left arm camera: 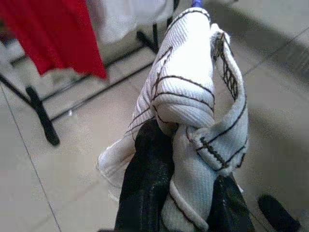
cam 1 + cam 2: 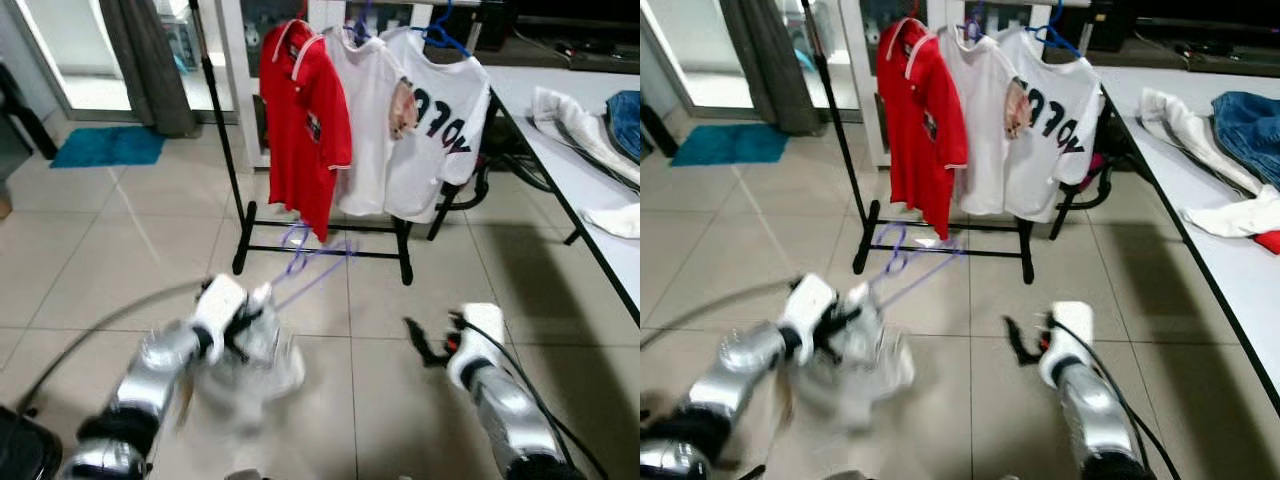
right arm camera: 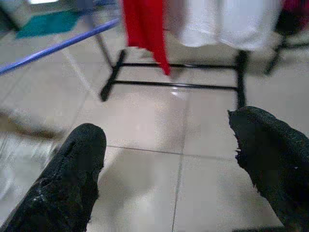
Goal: Hang hanger
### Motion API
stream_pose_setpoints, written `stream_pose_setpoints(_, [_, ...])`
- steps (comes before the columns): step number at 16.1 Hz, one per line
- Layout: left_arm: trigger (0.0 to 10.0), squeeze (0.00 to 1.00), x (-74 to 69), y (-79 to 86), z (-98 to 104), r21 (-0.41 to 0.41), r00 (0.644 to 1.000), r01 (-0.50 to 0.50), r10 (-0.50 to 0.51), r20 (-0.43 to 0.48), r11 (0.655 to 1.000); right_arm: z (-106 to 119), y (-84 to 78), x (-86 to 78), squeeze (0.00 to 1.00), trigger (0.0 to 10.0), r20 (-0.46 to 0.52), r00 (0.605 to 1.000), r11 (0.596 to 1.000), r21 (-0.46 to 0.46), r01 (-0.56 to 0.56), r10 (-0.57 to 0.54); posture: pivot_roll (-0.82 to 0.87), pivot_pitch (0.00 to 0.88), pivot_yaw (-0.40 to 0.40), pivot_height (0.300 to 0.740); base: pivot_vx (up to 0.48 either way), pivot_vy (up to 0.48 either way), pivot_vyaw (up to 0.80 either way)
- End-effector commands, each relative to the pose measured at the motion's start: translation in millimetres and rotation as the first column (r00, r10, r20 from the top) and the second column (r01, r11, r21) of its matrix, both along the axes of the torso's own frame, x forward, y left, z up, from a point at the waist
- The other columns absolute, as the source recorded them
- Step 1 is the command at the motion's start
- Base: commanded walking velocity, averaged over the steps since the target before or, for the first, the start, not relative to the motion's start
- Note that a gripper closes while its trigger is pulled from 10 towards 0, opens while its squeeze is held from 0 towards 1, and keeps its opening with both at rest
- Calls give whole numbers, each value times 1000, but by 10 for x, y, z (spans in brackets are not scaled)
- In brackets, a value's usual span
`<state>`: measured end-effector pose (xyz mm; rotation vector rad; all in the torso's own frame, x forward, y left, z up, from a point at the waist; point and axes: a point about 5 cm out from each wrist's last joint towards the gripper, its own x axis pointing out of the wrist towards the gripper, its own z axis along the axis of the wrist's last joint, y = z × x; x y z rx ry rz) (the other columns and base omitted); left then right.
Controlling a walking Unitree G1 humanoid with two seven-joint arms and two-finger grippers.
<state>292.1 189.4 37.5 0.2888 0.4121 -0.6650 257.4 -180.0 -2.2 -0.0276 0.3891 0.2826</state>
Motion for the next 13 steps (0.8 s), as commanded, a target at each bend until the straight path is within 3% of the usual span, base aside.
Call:
stream_pose_setpoints(1, [0,0,81,-19,144,-35,998,51,-50,38,998,24,23,4,0,10000,3,997,997,-21,-80,81,33,2,19,740,0,0,0])
stream_pose_setpoints(3, [0,0,100,-99,220,-47,986,168,-168,8,985,102,88,-16,0,10000,-3,970,970,-22,-242,242,34,15,24,740,0,0,0])
stream_pose_setpoints(5, [0,0,127,-304,359,-108,944,330,-329,29,938,171,205,-84,0,10000,6,894,891,-80,-447,449,18,33,40,740,0,0,0])
stream_pose_setpoints(7, [0,0,163,-392,457,-147,913,406,-405,42,902,203,301,-93,0,10000,16,851,848,-91,-522,525,7,34,56,740,0,0,0])
stream_pose_setpoints(8, [0,0,206,-413,532,-161,893,449,-448,47,879,216,341,-94,847,10000,9,826,822,-104,-560,564,3,44,66,740,0,0,0])
stream_pose_setpoints(9, [0,0,258,-391,591,-145,880,474,-473,49,868,236,386,-127,1000,10000,-4,777,773,-95,-627,629,-2,62,83,740,0,0,0])
stream_pose_setpoints(11, [0,0,301,-340,659,-135,868,496,-494,47,858,262,408,-153,1000,10000,-1,744,740,-107,-664,668,-6,73,100,740,0,0,0])
stream_pose_setpoints(13, [0,0,357,-306,843,-188,845,534,-530,73,825,305,437,-181,1000,10000,31,707,705,-130,-698,706,2,97,114,740,0,0,0])
